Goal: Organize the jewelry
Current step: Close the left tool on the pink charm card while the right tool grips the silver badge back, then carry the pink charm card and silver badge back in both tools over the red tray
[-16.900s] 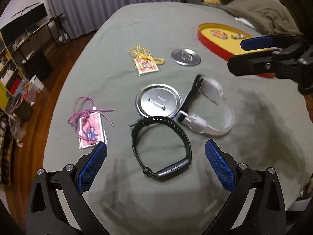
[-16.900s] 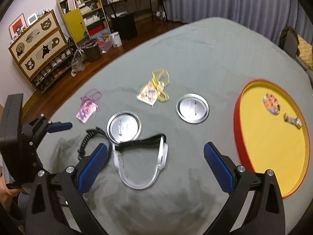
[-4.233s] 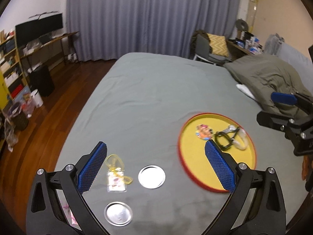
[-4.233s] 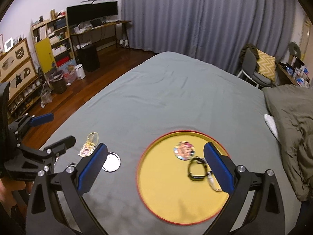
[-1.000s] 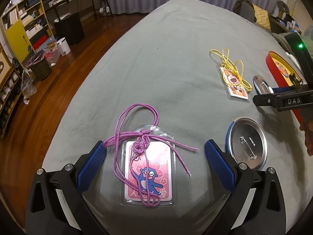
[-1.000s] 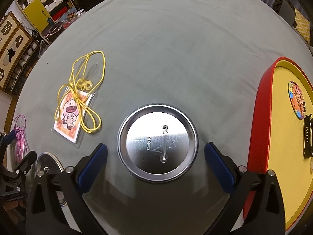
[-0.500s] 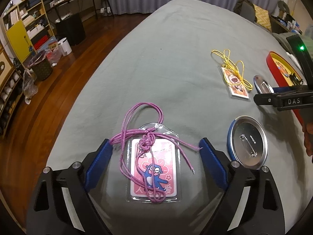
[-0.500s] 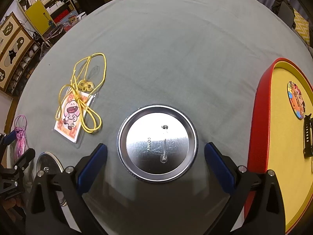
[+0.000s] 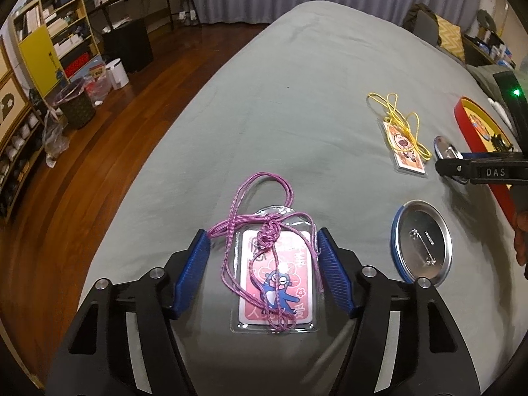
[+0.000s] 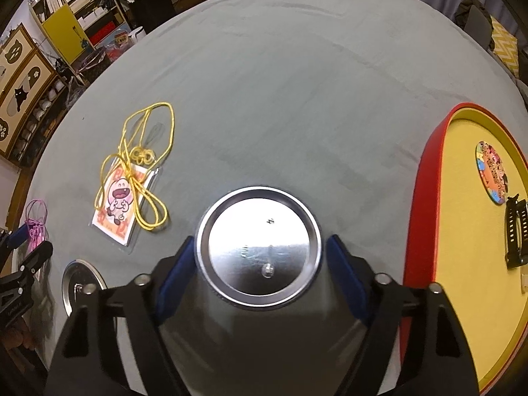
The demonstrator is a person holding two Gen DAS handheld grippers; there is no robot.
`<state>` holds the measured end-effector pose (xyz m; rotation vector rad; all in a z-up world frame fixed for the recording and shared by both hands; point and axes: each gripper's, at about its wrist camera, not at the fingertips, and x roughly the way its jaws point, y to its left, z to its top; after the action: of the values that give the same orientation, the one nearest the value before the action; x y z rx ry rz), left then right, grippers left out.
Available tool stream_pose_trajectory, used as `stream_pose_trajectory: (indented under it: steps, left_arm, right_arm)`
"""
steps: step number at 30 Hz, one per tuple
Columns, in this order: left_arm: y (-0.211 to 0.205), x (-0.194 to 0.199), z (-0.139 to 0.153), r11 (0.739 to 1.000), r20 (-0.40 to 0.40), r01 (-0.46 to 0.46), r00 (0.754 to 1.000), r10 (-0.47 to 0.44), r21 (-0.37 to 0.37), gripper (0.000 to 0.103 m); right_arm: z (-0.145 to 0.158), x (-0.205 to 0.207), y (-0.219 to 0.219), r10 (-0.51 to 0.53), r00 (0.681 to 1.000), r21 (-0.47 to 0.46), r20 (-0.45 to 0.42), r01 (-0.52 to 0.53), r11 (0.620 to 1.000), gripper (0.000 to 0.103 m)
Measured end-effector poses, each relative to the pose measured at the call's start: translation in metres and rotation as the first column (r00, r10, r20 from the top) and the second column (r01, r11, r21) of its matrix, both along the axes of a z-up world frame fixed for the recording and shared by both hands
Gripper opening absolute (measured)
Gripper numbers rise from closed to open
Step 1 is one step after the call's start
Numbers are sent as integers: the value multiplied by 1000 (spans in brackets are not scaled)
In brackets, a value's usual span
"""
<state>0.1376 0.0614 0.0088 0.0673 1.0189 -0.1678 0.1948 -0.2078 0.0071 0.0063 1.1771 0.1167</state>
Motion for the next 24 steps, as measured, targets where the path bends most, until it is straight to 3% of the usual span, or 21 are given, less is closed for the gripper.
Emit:
stream_pose_trajectory:
  steps: [8, 24]
  left_arm:
    - [2, 0, 3, 1000, 2, -16, 1000, 16, -1, 48]
    - [7, 0, 6, 999, 1, -28, 1000, 28, -23, 47]
  right_arm:
    - [1, 3, 7, 10, 1000, -12, 7, -9, 1000, 70]
    - [3, 3, 12, 10, 1000, -12, 12, -10, 1000, 70]
